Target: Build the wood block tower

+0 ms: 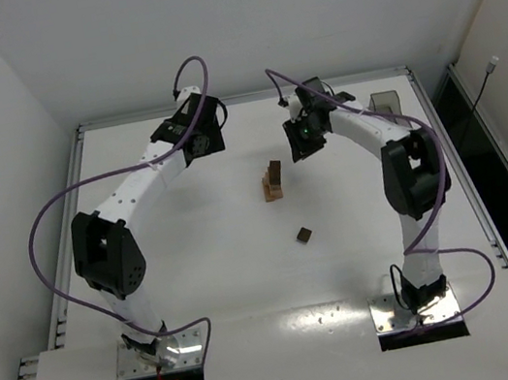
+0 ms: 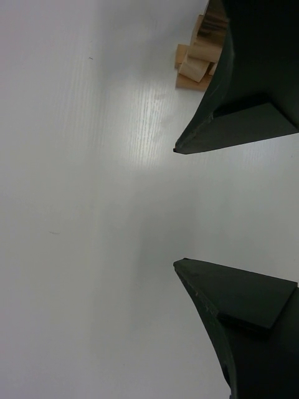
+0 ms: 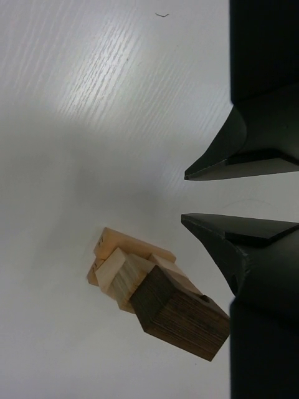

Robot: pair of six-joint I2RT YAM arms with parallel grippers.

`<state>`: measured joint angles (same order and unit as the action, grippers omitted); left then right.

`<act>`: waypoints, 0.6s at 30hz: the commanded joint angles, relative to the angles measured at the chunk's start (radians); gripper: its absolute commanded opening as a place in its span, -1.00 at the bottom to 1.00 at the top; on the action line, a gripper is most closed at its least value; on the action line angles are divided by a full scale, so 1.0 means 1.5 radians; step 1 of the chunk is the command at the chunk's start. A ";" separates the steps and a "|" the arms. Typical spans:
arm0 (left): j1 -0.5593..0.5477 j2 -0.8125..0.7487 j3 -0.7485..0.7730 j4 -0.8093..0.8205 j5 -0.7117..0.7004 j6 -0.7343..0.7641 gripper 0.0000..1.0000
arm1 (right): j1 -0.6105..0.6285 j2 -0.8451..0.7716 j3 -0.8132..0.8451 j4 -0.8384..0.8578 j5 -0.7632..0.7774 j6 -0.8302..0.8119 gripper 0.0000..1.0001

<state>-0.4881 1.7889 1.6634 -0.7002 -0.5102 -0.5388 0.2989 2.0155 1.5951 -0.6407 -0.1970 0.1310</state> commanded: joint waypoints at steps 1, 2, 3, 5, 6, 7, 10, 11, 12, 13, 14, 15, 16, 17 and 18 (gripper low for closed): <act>0.013 -0.034 0.002 0.017 0.011 0.003 0.30 | 0.017 0.016 0.048 -0.011 0.017 0.008 -0.50; 0.013 -0.034 0.002 0.017 0.011 0.003 0.30 | 0.023 0.016 0.048 -0.011 0.011 0.014 -0.50; 0.013 -0.034 -0.004 0.017 0.011 0.003 0.30 | 0.029 0.016 0.048 -0.011 0.004 0.014 -0.50; 0.013 -0.034 -0.004 0.017 0.018 0.003 0.30 | 0.037 0.023 0.048 -0.011 0.004 0.014 -0.48; 0.013 -0.034 -0.004 0.017 0.018 0.003 0.30 | 0.037 0.023 0.048 -0.011 0.004 0.014 -0.48; 0.013 -0.034 -0.004 0.017 0.018 0.003 0.30 | 0.037 0.023 0.048 -0.011 0.004 0.014 -0.48; 0.020 -0.034 -0.004 0.023 0.024 0.003 0.30 | 0.044 0.029 0.048 -0.011 0.004 0.014 -0.48; 0.020 -0.034 -0.004 0.023 0.024 0.003 0.30 | 0.044 0.029 0.054 -0.011 0.004 0.014 -0.48; 0.020 -0.034 -0.004 0.023 0.024 0.003 0.30 | 0.044 0.036 0.054 -0.011 0.004 0.014 -0.48; 0.020 -0.034 -0.004 0.023 0.030 0.003 0.30 | 0.044 0.036 0.054 -0.011 0.004 0.014 -0.48; 0.020 -0.028 -0.004 0.023 0.030 0.003 0.30 | 0.044 0.036 0.054 -0.011 0.004 0.014 -0.48; 0.020 -0.028 -0.004 0.023 0.030 0.003 0.30 | 0.044 0.043 0.061 -0.011 -0.003 0.014 -0.48; 0.020 -0.028 -0.004 0.023 0.036 0.003 0.30 | 0.044 0.043 0.061 -0.011 -0.003 0.014 -0.48; 0.020 -0.028 -0.004 0.023 0.036 0.003 0.30 | 0.044 0.043 0.061 -0.011 -0.003 0.014 -0.48; 0.020 -0.028 -0.004 0.023 0.036 0.003 0.30 | 0.044 0.043 0.061 -0.011 -0.003 0.014 -0.48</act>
<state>-0.4709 1.7889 1.6627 -0.6930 -0.4664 -0.5350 0.3645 2.0739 1.6447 -0.6598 -0.1932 0.1356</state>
